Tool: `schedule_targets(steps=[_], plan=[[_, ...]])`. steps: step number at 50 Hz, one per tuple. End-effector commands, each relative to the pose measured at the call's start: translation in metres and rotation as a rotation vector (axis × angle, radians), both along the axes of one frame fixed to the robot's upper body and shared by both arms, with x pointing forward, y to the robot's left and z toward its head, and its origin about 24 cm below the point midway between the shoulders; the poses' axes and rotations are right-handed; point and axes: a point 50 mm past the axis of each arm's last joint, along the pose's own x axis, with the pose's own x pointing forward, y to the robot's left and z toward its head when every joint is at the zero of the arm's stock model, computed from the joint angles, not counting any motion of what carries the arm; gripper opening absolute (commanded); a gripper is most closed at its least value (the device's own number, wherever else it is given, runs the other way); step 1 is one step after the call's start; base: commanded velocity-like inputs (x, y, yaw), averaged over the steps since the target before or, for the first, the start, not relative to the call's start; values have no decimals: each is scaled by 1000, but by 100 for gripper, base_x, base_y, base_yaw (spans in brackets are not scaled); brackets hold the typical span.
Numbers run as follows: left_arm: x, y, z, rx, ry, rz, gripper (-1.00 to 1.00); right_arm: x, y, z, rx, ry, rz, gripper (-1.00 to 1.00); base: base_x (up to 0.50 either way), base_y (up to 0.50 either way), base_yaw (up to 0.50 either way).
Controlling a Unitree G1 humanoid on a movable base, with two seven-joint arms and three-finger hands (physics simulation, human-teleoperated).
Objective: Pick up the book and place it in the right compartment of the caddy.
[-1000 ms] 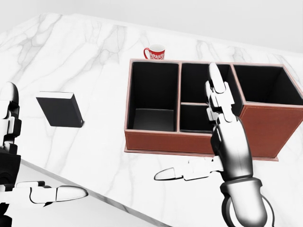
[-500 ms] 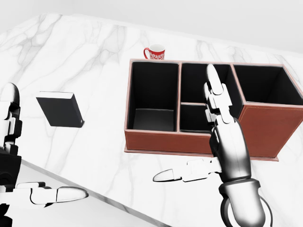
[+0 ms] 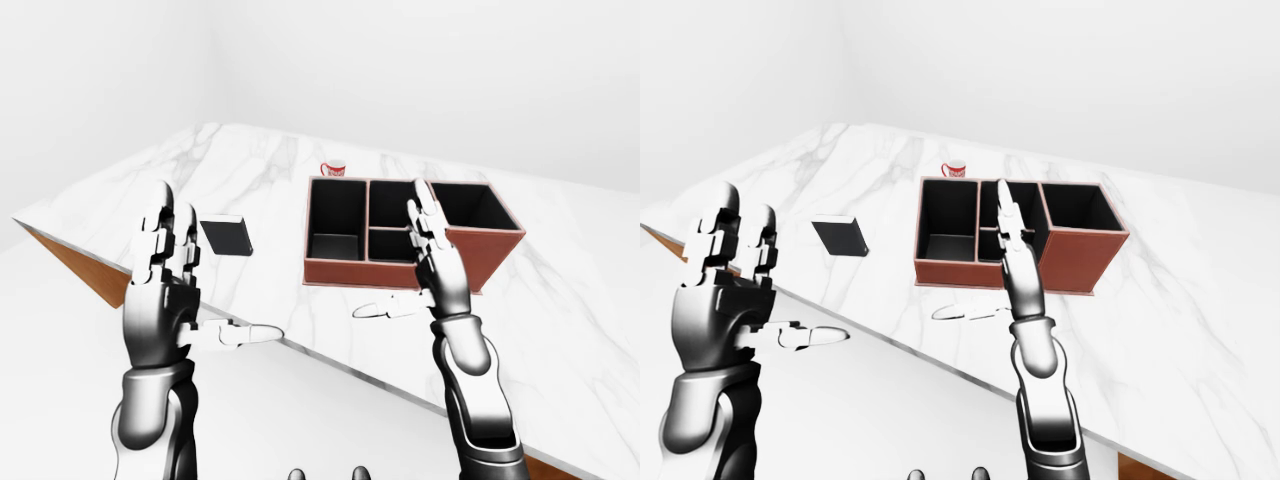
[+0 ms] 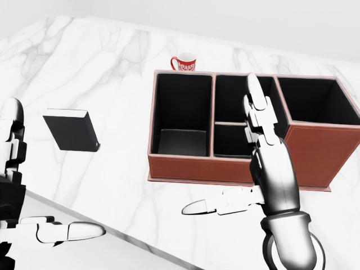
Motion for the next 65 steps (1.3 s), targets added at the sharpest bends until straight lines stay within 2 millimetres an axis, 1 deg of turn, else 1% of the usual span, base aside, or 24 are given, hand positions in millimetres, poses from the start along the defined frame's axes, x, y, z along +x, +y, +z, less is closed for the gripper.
schedule_targets(steps=[1,5,9,18,58,65], plan=[[2,0,-4,0,21,-2,100,0,0,0,-2,-2,0,100,0,0,0],[1,0,0,4,0,-3,100,0,0,1,-1,-6,1,100,0,0,0],[2,0,-4,3,18,-2,100,0,1,2,0,-10,2,100,0,0,0],[1,0,-3,5,13,-3,100,-1,2,1,-1,-7,0,100,0,0,0],[2,-1,-5,6,28,-5,100,-1,3,-4,-9,4,4,100,17,8,0],[0,-2,-2,7,12,-6,100,-2,4,-3,-11,4,6,100,18,8,0]])
